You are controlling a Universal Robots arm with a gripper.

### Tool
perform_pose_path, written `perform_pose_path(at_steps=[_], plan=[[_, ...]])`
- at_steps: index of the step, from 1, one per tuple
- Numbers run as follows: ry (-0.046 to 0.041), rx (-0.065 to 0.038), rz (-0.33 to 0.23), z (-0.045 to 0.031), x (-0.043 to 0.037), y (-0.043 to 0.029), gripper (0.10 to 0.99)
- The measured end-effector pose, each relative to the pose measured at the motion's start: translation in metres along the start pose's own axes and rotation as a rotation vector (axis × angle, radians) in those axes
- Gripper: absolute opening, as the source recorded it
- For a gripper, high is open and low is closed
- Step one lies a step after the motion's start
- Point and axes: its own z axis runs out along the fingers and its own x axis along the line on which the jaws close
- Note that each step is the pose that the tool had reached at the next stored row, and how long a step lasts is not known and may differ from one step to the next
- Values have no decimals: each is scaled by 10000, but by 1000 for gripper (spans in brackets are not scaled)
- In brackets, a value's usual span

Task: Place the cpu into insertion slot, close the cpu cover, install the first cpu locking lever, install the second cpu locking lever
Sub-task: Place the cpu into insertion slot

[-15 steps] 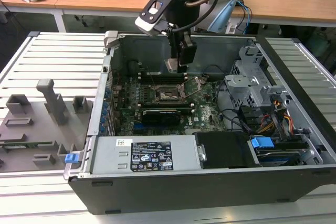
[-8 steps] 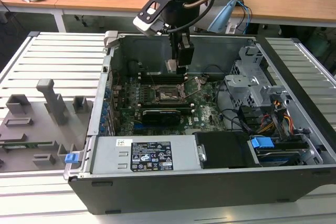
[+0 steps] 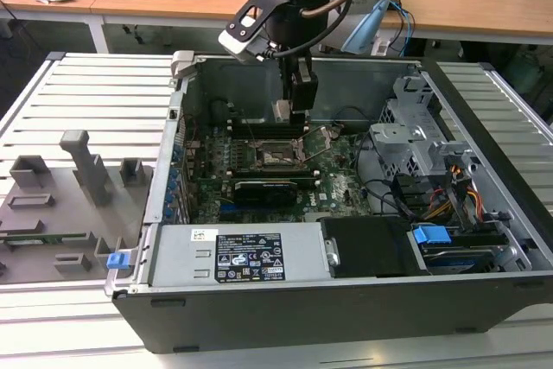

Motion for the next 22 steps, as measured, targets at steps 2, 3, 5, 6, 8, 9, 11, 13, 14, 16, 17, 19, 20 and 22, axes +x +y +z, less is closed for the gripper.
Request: perform_pose_path(at_steps=[2,3,5,6,8,9,11,13,14,16,17,19,20,22], plan=[[1,0,0,20,0,-2,541],[0,0,0,23,0,-2,541],[-9,1,-2,32,-1,-2,541],[-11,1,-2,38,-1,-3,541],[-12,1,-1,53,-1,-4,541],[-12,1,-1,64,-1,-5,541],[-13,3,-2,76,-1,-6,541],[-12,2,-1,83,-2,-7,541],[-12,2,-1,87,-2,-7,541],[-13,3,-1,92,-2,-8,541],[-13,2,-1,95,-2,-8,541],[-12,2,-1,105,-2,-9,541],[-12,2,-1,109,-2,-9,541],[-12,2,-1,114,-2,-10,541]])
